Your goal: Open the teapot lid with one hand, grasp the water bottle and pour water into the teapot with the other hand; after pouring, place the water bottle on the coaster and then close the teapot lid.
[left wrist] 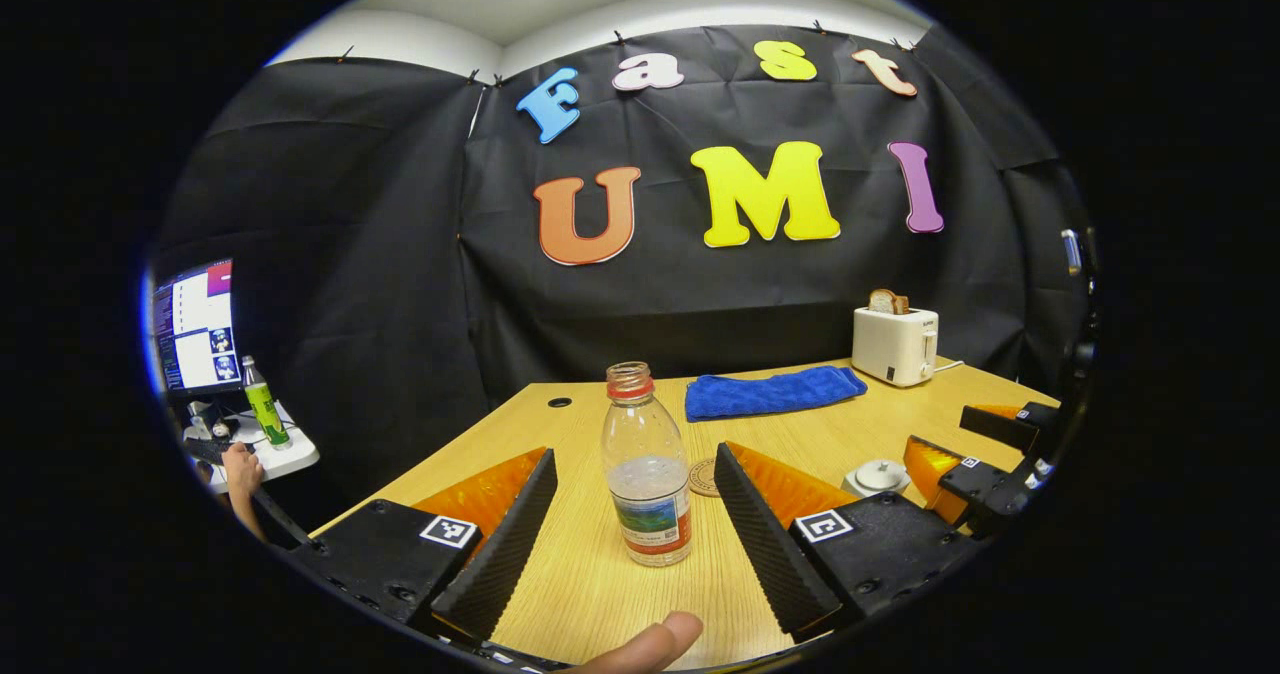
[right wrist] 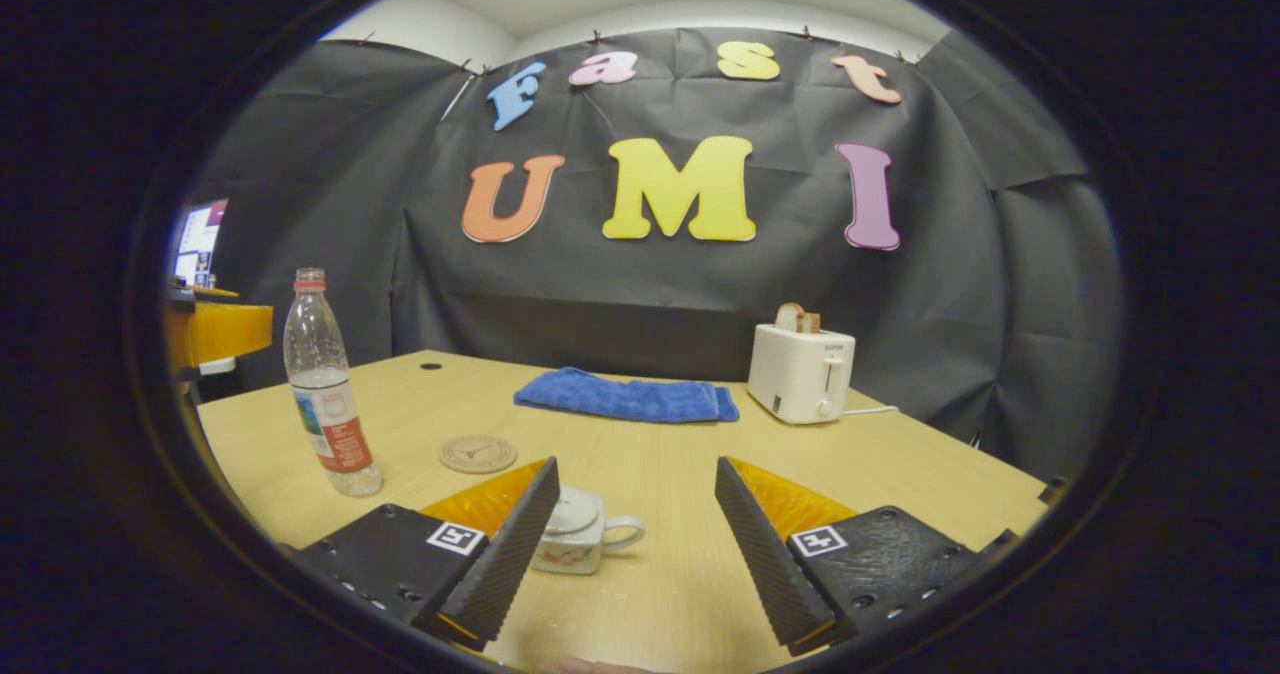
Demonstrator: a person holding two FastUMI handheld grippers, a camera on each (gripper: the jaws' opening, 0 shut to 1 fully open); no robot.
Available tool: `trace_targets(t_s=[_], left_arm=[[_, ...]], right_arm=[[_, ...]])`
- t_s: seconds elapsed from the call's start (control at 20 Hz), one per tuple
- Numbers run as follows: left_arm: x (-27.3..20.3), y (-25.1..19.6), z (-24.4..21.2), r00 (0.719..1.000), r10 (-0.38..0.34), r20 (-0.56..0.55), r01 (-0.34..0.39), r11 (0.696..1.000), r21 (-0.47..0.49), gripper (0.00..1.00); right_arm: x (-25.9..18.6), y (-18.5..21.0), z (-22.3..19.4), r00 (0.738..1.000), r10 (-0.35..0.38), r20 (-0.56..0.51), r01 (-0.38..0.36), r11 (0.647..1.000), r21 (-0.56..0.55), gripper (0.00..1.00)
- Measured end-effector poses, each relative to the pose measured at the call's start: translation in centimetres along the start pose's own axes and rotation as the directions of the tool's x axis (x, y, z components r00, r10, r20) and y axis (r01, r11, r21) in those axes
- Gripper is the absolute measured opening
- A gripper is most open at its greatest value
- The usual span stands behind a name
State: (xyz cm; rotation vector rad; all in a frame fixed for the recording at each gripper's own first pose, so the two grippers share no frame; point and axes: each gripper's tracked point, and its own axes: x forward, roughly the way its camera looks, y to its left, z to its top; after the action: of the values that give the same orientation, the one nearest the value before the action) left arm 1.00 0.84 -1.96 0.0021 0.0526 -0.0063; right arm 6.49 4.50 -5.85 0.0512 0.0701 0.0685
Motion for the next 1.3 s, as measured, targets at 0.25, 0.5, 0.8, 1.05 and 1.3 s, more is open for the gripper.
trace_targets(t_s=[0.25, 0.5, 0.8, 1.05, 1.3], left_arm=[[0.3, 0.7, -0.5, 1.0, 0.013, -0.015, -0.013, 1.0, -0.004, 0.99], [0.7, 1.3, -1.2, 0.999, 0.034, -0.036, -0.034, 0.999, 0.0, 0.99], [0.9, 1.0, -1.4, 0.999, 0.015, -0.036, -0.015, 1.0, -0.011, 1.0], [1.3, 0.3, -2.1, 0.998, -0.016, -0.052, 0.014, 0.999, -0.045, 0.99], [2.2, -0.6, -3.1, 0.997, -0.057, -0.061, 0.053, 0.996, -0.071, 0.99]], right_arm=[[2.6, 2.3, -1.5, 0.999, 0.003, -0.048, -0.004, 1.0, -0.013, 0.96], [3.4, 4.2, -1.9, 0.998, 0.034, -0.058, -0.035, 0.999, -0.014, 0.65], [3.6, 4.7, -1.9, 0.997, 0.04, -0.067, -0.041, 0.999, -0.021, 0.16], [3.7, 4.6, -1.8, 0.997, 0.033, -0.067, -0.035, 0.999, -0.024, 0.04], [3.0, 4.6, -0.4, 0.999, 0.049, -0.011, -0.049, 0.999, -0.004, 0.0]])
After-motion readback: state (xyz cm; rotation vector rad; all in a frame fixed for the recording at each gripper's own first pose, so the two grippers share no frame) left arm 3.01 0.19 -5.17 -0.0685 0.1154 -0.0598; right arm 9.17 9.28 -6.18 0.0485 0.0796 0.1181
